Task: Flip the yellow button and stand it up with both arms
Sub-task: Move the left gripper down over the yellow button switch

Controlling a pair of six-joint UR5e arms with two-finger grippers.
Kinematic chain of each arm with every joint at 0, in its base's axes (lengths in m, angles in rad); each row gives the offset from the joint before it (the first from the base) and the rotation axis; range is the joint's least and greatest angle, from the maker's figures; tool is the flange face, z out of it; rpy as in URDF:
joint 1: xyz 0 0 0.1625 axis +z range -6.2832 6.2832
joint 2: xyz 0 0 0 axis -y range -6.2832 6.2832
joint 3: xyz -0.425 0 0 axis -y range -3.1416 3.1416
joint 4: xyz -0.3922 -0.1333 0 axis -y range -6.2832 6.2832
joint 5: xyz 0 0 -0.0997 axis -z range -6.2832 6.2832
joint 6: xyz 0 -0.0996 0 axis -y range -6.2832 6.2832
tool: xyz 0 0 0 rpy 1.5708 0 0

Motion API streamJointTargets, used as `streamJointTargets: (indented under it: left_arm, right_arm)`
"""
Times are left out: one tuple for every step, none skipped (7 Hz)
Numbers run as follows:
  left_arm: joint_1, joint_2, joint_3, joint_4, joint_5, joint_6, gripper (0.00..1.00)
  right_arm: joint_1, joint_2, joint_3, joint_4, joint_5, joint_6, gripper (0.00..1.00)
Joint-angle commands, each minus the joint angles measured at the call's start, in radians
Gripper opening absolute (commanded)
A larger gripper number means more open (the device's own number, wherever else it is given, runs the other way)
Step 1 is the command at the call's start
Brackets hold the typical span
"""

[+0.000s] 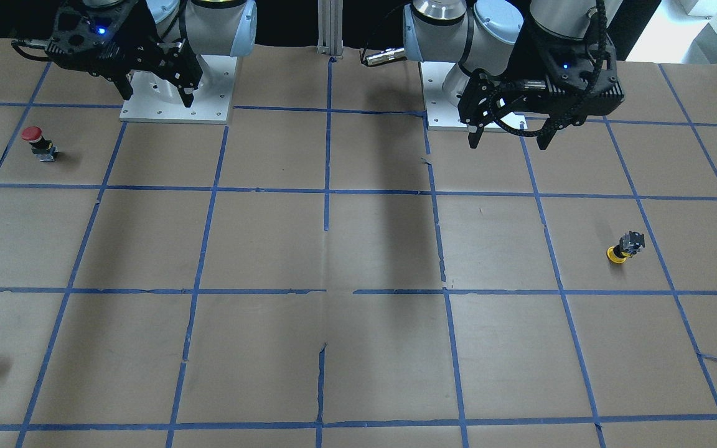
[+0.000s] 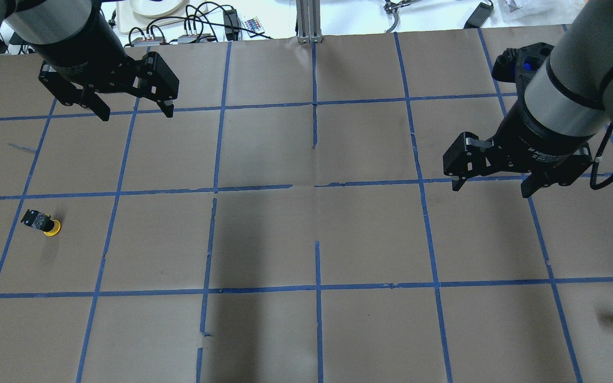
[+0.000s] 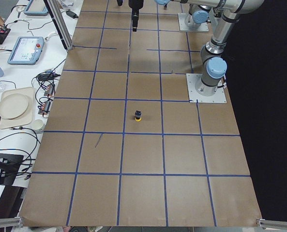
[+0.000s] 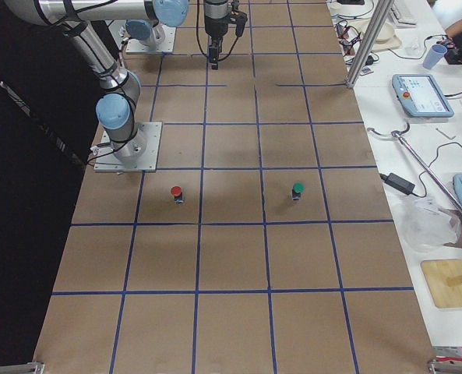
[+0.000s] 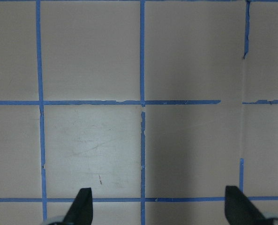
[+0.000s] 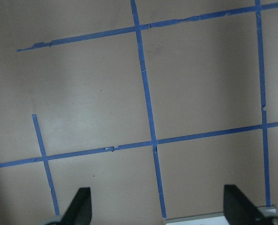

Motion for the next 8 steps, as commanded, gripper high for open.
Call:
streamJointTargets:
  left_arm:
    - [-0.004, 0.003, 0.007, -0.018, 0.035, 0.003, 1.0]
    - [-0.004, 0.014, -0.005, -0.019, 0.04, 0.01, 1.0]
    - [0.011, 0.022, -0.021, -0.023, 0.038, 0.031, 0.98]
    - [0.054, 0.022, -0.022, -0.049, 0.045, 0.121, 0.98]
    - [0.138, 0.02, -0.033, -0.067, 0.036, 0.159, 0.99]
    - [0.231, 0.02, -0.067, -0.093, 0.034, 0.3, 0.99]
    - [0.34, 0.02, -0.1, -0.088, 0.031, 0.465, 0.99]
    - [0.441, -0.001, -0.119, -0.066, 0.02, 0.544, 0.99]
  right_arm:
    - [-0.001, -0.001, 0.0, 0.001, 0.0, 0.0, 1.0]
    - [-0.002, -0.001, 0.0, 0.004, 0.0, 0.0, 1.0]
    - [-0.002, -0.001, 0.0, 0.002, 0.0, 0.0, 1.0]
    - [-0.001, -0.001, 0.0, 0.004, -0.003, -0.002, 1.0]
    - [-0.002, -0.001, 0.0, 0.004, -0.003, 0.0, 1.0]
    - [-0.001, -0.002, 0.0, 0.005, -0.003, 0.0, 1.0]
    - [-0.002, -0.002, 0.0, 0.004, -0.005, 0.002, 1.0]
    - [-0.001, -0.004, 0.002, 0.004, -0.003, 0.002, 1.0]
